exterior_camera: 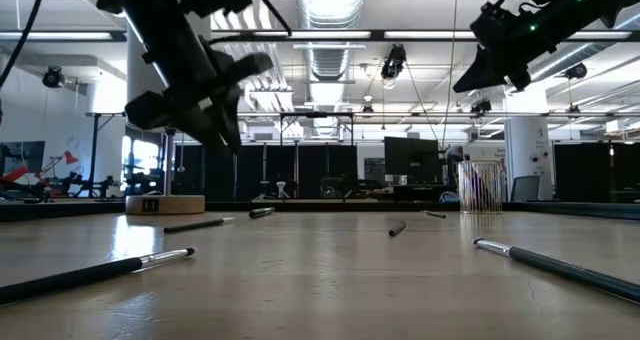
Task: Put items in baskets/containers
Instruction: Put the liner brush into the yellow container
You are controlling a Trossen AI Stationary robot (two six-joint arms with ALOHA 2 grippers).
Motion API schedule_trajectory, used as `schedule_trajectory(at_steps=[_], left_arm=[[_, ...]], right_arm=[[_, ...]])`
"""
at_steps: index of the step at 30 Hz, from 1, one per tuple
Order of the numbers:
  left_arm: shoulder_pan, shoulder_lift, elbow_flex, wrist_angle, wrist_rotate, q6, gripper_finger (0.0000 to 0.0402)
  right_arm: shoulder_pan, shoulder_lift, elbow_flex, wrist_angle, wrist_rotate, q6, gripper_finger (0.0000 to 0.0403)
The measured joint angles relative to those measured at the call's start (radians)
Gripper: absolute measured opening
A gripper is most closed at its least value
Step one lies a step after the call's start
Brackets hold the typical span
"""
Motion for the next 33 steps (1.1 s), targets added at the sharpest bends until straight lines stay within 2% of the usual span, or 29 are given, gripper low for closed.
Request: schedule_trajectory(at_steps=[5,9,19,26,33], left_arm=[[0.034,0.095,0.005,-0.001,-0.005,-0.017,0.0123],[0.064,0.157,0.014,0.002,-0.025,-0.056,0.0133],[0.116,0.247,0.014,-0.003,0.019,-0.094,0.0131],[0.121,0.26,0.015,0.015,0.032,-0.089,0.0128],[0.12,0.256,0.016,0.037,0.043,-0.061,0.0086]], right_arm=[[0.0,0.0,-0.013,0.0,-0.003,-0.002,0.0008],[0.0,-0.001,-0.014,0.0,-0.005,-0.003,0.0008],[0.0,-0.001,-0.014,0.001,-0.03,-0.028,0.0008],[0.0,-0.001,-0.014,0.002,-0.03,-0.031,0.0008],[0.0,-0.001,-0.014,0.007,-0.03,-0.036,0.0008]])
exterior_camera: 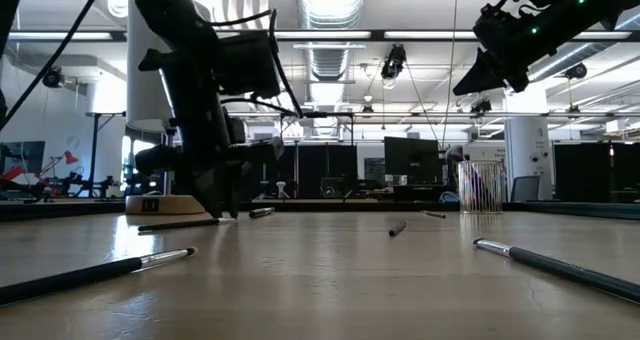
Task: Put items in baskets/containers
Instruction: Put the liner brush into the yellow container
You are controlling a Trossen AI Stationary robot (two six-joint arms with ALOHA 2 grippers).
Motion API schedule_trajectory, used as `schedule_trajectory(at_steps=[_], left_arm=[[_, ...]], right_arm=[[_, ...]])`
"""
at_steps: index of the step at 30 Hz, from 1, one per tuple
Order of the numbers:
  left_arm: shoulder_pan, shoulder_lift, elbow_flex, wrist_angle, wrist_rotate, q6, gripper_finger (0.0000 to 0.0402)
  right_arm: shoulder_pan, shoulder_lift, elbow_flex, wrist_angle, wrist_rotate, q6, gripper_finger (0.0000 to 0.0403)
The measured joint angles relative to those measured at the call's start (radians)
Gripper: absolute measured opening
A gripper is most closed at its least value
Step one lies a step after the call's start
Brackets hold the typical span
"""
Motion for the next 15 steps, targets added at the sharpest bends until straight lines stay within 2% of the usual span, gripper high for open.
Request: schedule_trajectory(at_steps=[6,12,15], left_arm=[[-0.001,-0.029,0.037,0.015,0.029,0.094,0.0079],[0.0,-0.027,0.084,0.017,0.038,0.205,0.0101],[0.0,-0.026,0.072,0.008,0.075,0.229,0.0111]], right_arm=[[0.0,0.0,0.0,0.0,0.0,0.001,0.0008],[0.0,0.0,0.0,0.001,0.0,0.004,0.0008],[0.0,0.0,0.0,0.001,0.0,0.004,0.0008]])
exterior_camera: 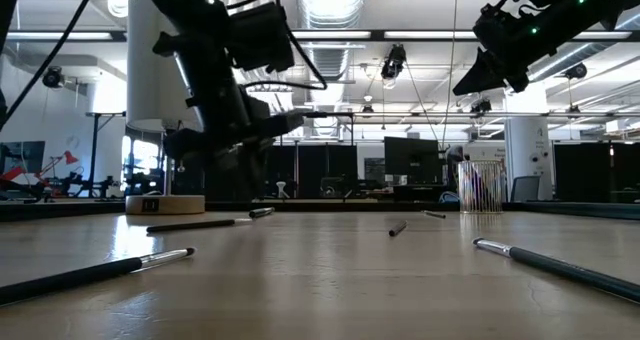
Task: Put items in baskets/containers
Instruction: Put the liner brush into the yellow container
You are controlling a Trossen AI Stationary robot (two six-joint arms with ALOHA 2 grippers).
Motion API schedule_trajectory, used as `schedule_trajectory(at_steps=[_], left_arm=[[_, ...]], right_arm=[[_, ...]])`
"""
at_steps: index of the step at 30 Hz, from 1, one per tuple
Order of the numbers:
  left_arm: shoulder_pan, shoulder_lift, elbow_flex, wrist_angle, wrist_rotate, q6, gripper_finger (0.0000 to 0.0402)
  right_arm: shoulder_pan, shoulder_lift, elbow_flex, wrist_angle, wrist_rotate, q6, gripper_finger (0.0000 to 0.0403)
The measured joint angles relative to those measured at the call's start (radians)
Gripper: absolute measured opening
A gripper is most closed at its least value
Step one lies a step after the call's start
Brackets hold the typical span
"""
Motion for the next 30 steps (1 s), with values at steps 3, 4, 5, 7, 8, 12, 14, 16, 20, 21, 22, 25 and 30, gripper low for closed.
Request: schedule_trajectory(at_steps=[3,4,5,7,8,12,14,16,20,21,22,25,30], left_arm=[[0.0,0.0,-0.018,0.004,0.01,-0.006,0.0115],[0.0,0.0,-0.023,0.009,0.01,-0.006,0.0115],[0.0,0.0,-0.029,0.025,0.01,-0.006,0.0115],[-0.001,0.0,-0.041,0.074,0.025,-0.004,0.0115],[-0.002,0.001,-0.046,0.113,0.041,0.007,0.0115],[-0.005,0.001,-0.047,0.199,0.082,0.057,0.0114],[-0.005,0.001,-0.046,0.181,0.085,0.055,0.0114],[-0.007,0.001,-0.046,0.158,0.084,0.049,0.0114],[-0.02,0.001,-0.046,0.153,0.084,0.049,0.0114],[-0.024,0.001,-0.046,0.154,0.084,0.051,0.0114],[-0.028,0.001,-0.046,0.155,0.084,0.057,0.0114],[-0.041,0.001,-0.042,0.155,0.084,0.062,0.0115],[-0.067,0.002,-0.029,0.155,0.085,0.062,0.0115]], right_arm=[[0.0,0.0,0.0,0.0,0.0,0.004,0.0008],[0.0,0.0,0.0,0.001,0.0,0.004,0.0008],[0.0,0.0,0.0,0.001,0.0,0.004,0.0008],[0.0,0.0,0.0,0.001,0.0,0.004,0.0008],[0.0,0.0,0.0,0.001,0.0,0.004,0.0008],[0.0,0.0,0.0,0.002,0.0,0.005,0.0008],[0.0,0.0,0.0,0.002,0.0,0.005,0.0008],[0.0,0.0,0.0,0.002,0.0,0.005,0.0008],[0.0,0.0,0.0,0.002,0.0,0.004,0.0008],[0.0,0.0,0.0,0.002,0.0,0.004,0.0008],[0.0,0.0,0.0,0.002,0.0,0.004,0.0008],[0.0,0.0,0.0,0.003,0.001,0.004,0.0008],[0.0,0.0,0.0,0.005,0.001,0.004,0.0008]])
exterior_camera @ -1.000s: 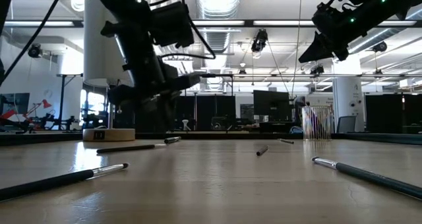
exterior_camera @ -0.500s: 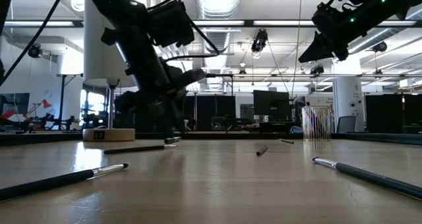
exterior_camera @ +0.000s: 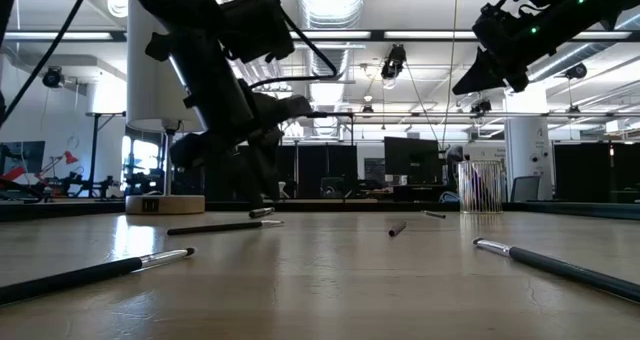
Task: Put items in baskets/containers
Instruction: Put the liner brush into the yellow container
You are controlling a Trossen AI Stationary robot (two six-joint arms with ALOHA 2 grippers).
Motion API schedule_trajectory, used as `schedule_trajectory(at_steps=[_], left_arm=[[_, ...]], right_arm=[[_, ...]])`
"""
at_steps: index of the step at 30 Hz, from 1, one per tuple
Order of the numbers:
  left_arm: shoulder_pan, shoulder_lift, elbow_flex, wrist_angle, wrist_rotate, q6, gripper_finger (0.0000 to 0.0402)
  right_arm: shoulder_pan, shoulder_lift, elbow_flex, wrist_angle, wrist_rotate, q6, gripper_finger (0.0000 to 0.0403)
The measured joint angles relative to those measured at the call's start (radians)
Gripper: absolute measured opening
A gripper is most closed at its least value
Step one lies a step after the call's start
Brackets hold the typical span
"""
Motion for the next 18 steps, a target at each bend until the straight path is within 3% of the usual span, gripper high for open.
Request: schedule_trajectory(at_steps=[13,18], left_arm=[[-0.015,0.223,0.25,-0.215,-0.001,0.05,0.0116],[-0.019,0.269,0.28,-0.25,0.0,0.027,0.01]], right_arm=[[0.0,0.001,0.0,0.004,0.0,0.008,0.0008],[0.003,0.001,0.0,0.003,-0.011,0.009,0.0008]])
